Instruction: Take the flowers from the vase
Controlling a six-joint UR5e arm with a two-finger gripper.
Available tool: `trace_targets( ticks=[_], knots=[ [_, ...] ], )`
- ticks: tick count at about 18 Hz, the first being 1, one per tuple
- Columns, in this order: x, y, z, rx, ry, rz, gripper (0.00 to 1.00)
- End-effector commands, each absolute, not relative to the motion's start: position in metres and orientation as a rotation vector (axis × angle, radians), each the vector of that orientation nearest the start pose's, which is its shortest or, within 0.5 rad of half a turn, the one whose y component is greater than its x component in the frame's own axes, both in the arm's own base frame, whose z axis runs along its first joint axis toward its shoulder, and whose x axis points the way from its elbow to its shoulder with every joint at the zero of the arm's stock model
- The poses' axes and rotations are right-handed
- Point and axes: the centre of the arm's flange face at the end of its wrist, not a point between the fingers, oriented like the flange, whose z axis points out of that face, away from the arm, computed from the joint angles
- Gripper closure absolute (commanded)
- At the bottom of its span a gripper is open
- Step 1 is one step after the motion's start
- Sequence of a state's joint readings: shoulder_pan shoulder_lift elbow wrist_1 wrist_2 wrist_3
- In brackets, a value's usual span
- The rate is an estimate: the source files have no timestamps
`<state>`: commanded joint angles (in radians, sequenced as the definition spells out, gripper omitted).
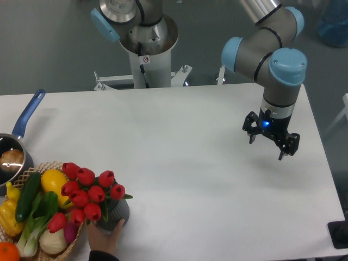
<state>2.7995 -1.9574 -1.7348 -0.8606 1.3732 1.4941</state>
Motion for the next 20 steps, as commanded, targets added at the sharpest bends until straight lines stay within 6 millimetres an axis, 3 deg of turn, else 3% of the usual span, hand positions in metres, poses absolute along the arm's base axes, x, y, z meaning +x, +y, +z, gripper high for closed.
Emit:
trace_targets(
  ticks=[5, 9, 14, 20],
  knots=[
    [-0.506, 0.37, 0.298, -2.762, 0.466, 0.187, 0.0],
    [-0.469, 0.407, 0.311, -2.68, 0.519, 0.155, 0.0],
    [-0.419, 0.46, 0.322, -2.487, 0.462, -0.015, 0.0],
    [-0.38, 0.495, 0.334, -2.309, 0.451, -0.168, 0.0]
  ],
)
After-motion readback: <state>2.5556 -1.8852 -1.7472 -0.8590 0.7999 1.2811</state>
